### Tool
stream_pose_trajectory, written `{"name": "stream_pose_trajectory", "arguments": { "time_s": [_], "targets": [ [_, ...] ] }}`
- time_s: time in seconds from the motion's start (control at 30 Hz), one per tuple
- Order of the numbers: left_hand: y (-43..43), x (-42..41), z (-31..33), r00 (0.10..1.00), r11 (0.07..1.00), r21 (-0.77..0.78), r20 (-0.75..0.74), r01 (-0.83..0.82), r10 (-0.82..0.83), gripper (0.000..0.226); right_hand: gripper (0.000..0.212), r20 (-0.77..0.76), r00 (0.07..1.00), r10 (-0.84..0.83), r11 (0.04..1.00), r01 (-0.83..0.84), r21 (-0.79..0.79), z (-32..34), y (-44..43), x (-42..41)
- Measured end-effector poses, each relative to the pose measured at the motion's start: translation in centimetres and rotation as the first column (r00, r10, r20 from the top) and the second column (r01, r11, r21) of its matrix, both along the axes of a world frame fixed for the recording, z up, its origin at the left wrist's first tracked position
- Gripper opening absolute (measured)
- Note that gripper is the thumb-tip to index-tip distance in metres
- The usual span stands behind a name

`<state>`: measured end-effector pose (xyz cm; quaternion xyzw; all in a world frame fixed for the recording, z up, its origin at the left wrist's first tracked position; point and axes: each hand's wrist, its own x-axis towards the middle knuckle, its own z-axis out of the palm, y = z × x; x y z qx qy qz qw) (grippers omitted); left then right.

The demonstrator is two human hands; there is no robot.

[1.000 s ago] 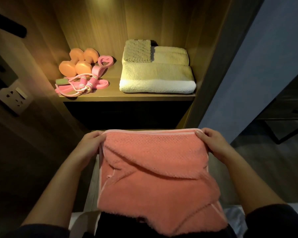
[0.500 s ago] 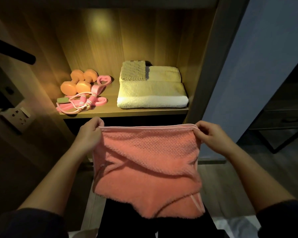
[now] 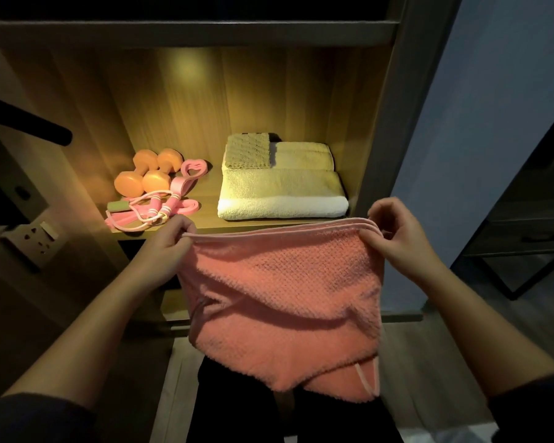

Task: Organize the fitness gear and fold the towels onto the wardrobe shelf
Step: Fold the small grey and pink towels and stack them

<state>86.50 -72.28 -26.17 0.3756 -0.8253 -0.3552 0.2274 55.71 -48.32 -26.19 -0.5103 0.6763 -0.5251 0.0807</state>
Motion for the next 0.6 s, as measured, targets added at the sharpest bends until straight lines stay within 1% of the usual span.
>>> {"name": "stream_pose_trajectory", "arguments": {
  "time_s": [0.07,0.13,0.27,0.37,0.47,0.6],
  "targets": [
    [-0.8,0.2,0.8,0.999,0.999,-0.035,0.030,0.017,-0.016,0.017,0.028,-0.097,0.994,0.044,0.997,-0.037,0.069,0.7,0.1,-0.4],
    [-1.4,0.3,1.5,0.998,0.997,-0.080,0.059,0.022,-0.017,0.020,0.028,-0.169,0.983,0.076,0.992,-0.057,0.114,1.3,0.1,-0.8],
    [-2.7,-0.1,3.2,0.988,0.988,-0.146,0.151,0.058,-0.036,0.023,0.020,-0.314,0.936,0.161,0.981,-0.116,0.157,2.9,-0.2,-1.2],
    [-3.7,-0.5,4.4,0.975,0.981,-0.186,0.223,0.063,-0.020,0.024,0.021,-0.436,0.867,0.242,0.958,-0.142,0.251,4.4,-0.6,-1.5],
    [-4.7,-0.7,5.4,0.972,0.975,-0.215,0.235,0.056,-0.004,0.026,0.024,-0.540,0.783,0.309,0.930,-0.129,0.345,5.7,-0.9,-1.5],
    [-5.5,-0.8,6.2,0.969,0.972,-0.224,0.246,0.068,-0.011,0.023,0.036,-0.640,0.683,0.351,0.924,-0.145,0.353,6.8,-1.3,-1.3]
  ]
}}
